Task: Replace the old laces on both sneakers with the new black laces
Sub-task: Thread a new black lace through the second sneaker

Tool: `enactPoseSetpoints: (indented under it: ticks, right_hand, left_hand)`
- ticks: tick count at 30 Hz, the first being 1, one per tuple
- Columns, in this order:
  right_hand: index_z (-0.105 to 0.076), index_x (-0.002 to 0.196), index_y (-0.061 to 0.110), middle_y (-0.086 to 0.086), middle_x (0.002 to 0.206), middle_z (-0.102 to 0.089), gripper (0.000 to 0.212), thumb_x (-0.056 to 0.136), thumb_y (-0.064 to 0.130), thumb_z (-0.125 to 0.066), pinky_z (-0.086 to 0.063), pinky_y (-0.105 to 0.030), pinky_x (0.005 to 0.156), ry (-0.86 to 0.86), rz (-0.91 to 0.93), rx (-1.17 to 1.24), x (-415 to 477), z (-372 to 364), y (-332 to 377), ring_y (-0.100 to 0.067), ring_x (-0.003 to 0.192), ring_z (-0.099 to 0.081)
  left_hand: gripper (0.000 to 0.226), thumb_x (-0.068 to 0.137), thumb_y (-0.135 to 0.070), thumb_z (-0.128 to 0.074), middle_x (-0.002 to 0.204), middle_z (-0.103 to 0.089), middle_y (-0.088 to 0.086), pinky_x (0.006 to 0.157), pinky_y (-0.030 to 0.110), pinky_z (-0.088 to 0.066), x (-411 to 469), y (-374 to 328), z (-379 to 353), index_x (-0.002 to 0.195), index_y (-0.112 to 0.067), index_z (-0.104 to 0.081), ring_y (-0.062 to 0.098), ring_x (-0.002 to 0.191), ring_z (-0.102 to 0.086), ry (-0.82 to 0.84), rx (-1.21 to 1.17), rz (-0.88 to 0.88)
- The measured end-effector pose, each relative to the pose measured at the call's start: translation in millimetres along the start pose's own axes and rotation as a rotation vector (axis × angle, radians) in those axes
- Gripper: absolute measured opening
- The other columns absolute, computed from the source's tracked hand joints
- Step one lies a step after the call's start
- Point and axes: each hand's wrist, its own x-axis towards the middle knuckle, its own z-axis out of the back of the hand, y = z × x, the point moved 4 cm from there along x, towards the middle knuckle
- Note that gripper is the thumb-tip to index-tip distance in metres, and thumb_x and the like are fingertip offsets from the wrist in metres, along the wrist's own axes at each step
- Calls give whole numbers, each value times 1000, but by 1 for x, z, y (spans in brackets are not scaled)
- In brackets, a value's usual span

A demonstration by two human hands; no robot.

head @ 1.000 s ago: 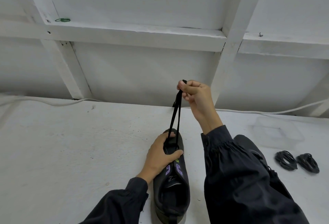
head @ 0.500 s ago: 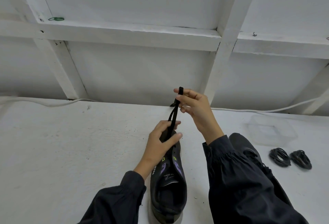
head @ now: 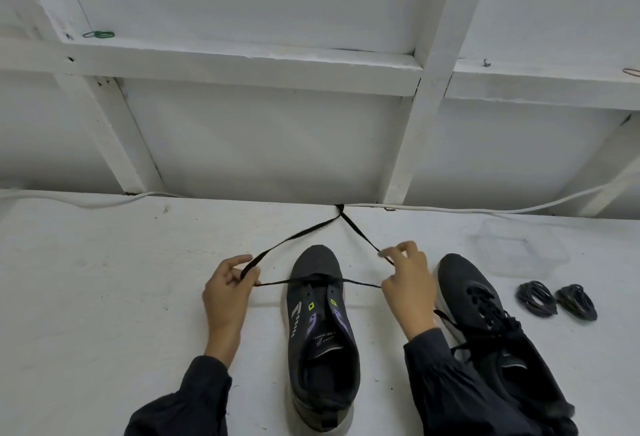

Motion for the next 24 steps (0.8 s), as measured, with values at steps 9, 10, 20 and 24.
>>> enactPoseSetpoints:
  ticks: [9,10,20,24]
  right_hand:
    - [-61,76,9,1,80,-55,13,82,18,-53,-36,-27,56,263,-57,5,-34,-16,-13,-16,70,-51]
    - [-50,65,11,2,66,-48,23,82,25,-54,-31,-27,51,307,-93,-4,-35,-13,-14,-15,57,-44]
    - [-67,102,22,2,100,-66,18,91,30,-56,-40,-27,69,492,26,-203,0,5,14,-18,86,-61]
    - [-63,119,23,1,113,-57,28,94,16,-51,-37,-29,72,384,123,10,18,-30,22,-21,104,-56]
  left_hand:
    - [21,83,-21,-66,78,-62,-11,64,29,-39,3,16,34,100,-33,-62,15,75,-57,-61,751,-127]
    - [31,80,-16,-67,92,-63,-8,72,33,-41,5,20,35,108,-29,-62,18,86,-56,-42,782,-161]
    - [59,68,1,-51,144,-43,-13,117,54,-18,14,28,3,115,-31,-65,12,140,-31,408,742,-471]
    - [24,89,-24,-54,114,-64,-17,95,41,-47,18,26,-9,105,-27,-72,8,106,-58,398,693,-508]
